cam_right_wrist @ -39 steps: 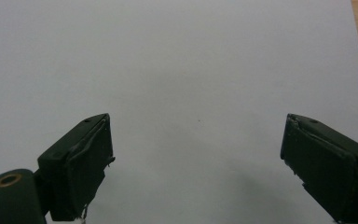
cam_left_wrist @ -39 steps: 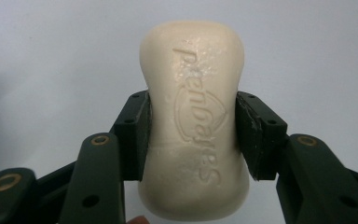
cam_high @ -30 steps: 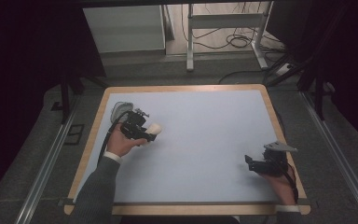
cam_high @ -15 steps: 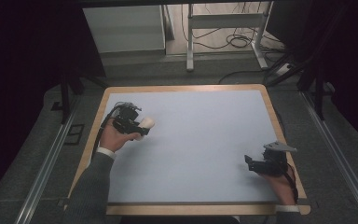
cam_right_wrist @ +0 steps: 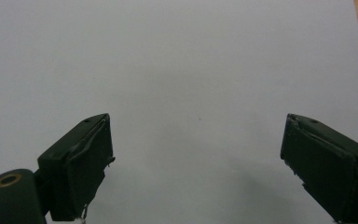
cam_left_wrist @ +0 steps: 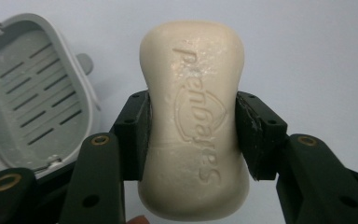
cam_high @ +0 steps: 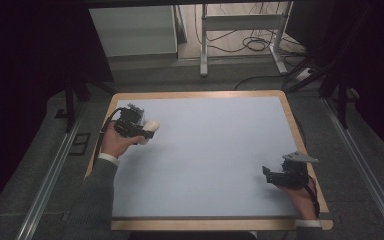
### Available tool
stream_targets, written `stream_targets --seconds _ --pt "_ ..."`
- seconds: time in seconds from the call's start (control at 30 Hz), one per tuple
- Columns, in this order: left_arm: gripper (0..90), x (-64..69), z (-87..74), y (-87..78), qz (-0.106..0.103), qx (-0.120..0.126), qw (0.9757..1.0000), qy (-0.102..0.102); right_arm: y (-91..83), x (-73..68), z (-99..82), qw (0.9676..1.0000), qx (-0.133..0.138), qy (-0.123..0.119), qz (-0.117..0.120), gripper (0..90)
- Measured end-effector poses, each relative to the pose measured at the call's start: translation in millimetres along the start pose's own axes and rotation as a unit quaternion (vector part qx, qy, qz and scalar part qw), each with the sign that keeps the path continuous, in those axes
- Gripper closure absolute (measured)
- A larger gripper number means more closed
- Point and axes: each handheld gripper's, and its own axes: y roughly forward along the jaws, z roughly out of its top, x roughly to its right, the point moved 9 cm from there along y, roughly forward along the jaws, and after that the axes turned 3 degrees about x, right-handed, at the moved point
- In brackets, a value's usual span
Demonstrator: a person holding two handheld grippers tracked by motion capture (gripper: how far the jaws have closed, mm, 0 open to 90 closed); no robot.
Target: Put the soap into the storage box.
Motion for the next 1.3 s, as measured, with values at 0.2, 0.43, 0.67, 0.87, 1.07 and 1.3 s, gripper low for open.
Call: stream_targets --seconds 0.2,0.43,0.67,0.87,1.07,1.3 --pt "49.4 -11.1 7.4 0.2 0.009 0.003 0.9999 -0.010 1.2 -0.9 -0.5 1.0000 -0.001 -0.002 0.001 8.9" --pt "49.4 -29.1 15.4 0.9 0.027 0.010 0.9990 -0.034 0.6 0.5 -0.9 1.0000 -0.001 0.001 0.001 8.9" --pt "49.4 -48.3 15.6 5.6 0.046 0.008 0.9972 -0.058 0.5 0.9 -0.7 1.0000 0.000 0.000 0.000 8.9" --pt "49.4 -62.8 14.1 13.5 0.060 0.003 0.9953 -0.076 1.3 0.7 -1.4 1.0000 -0.002 -0.002 -0.002 8.9" --pt "49.4 -71.2 14.4 21.2 0.075 0.004 0.9934 -0.087 1.0 1.8 -1.6 1.0000 -0.002 -0.001 -0.002 8.9" --pt "49.3 -83.6 14.1 31.6 0.096 0.002 0.9901 -0.102 0.9 2.9 -2.0 1.0000 -0.002 0.001 -0.003 8.9"
